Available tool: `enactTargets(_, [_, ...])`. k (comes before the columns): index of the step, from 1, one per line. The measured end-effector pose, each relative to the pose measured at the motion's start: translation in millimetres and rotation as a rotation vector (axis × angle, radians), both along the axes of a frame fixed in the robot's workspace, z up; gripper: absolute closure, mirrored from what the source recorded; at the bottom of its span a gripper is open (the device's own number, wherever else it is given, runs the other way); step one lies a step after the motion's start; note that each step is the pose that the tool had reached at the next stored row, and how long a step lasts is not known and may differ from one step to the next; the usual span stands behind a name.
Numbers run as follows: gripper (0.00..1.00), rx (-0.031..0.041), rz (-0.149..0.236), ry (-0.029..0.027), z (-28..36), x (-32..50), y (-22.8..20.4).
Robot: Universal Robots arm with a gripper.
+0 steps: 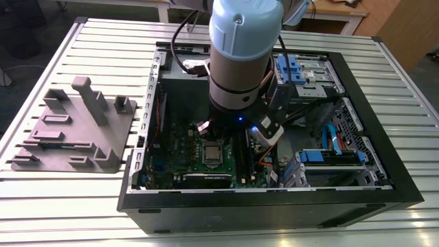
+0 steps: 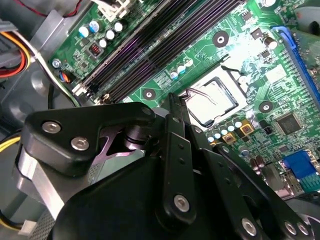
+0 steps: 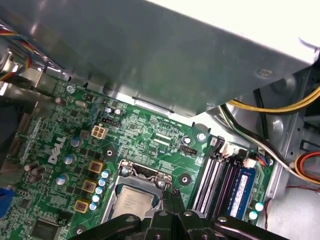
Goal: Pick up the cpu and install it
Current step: 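Install the first cpu locking lever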
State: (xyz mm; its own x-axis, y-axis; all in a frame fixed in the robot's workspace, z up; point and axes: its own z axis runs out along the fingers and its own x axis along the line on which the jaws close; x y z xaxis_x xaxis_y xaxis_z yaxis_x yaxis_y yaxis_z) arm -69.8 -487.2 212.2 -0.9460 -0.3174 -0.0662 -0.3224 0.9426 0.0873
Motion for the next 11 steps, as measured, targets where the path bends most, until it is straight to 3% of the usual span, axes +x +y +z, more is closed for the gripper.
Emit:
enactTargets(2, [0.90, -0.0032, -0.004, 0.0003, -0.3, -0.1, -0.7])
enactTargets(11, [0.90, -0.0048, -0.002, 0.0015, -2.5, -0.1, -5.1])
